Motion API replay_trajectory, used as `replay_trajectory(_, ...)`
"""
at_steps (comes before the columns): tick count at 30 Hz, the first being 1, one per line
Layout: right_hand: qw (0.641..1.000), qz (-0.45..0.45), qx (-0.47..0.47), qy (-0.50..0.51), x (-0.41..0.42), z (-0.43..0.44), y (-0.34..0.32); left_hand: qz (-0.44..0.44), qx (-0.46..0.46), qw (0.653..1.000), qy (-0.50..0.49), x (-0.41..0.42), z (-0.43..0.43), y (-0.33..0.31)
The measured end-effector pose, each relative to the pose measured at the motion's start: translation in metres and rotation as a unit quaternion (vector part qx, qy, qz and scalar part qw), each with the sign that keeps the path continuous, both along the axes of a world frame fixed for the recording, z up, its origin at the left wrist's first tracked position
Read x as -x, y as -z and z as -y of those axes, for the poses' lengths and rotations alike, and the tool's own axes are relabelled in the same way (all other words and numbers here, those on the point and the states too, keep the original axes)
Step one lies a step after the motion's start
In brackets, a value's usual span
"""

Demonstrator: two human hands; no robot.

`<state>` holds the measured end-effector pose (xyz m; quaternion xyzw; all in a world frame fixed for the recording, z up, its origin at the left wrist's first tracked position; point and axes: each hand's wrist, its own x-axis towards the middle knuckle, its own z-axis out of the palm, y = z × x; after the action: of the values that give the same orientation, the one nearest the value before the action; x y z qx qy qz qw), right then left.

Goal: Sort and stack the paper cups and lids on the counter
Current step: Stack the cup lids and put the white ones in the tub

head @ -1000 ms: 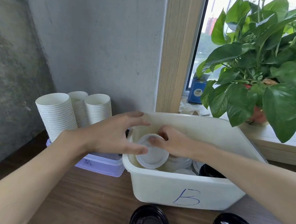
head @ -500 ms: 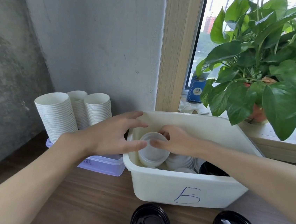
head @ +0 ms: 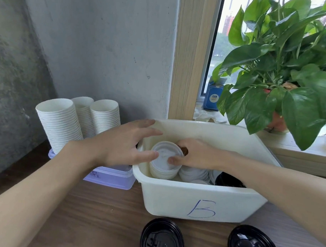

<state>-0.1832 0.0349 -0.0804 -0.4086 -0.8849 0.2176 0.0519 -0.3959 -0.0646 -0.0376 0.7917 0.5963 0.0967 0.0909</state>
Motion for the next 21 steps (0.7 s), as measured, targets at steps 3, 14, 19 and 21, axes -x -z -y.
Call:
replay_trajectory(3,1.0,-0.002,0.01,0.0,0.0,0.001,-0.003,-0.009,0.005,1.0,-0.002,-0.001,0.0,-0.001)
replay_trajectory(14,0.998,-0.05,-0.036,0.031,-0.019,0.015,-0.019,-0.022,0.003,1.0,0.002,-0.003,0.001,-0.001)
replay_trajectory(19,0.999,0.027,0.032,-0.019,-0.035,0.024,-0.022,-0.018,0.004,1.0,0.003,-0.003,0.001,0.0)
replay_trajectory(21,1.0,-0.007,-0.013,-0.008,-0.035,0.02,-0.018,-0.021,0.002,1.0,0.003,-0.003,0.001,0.0)
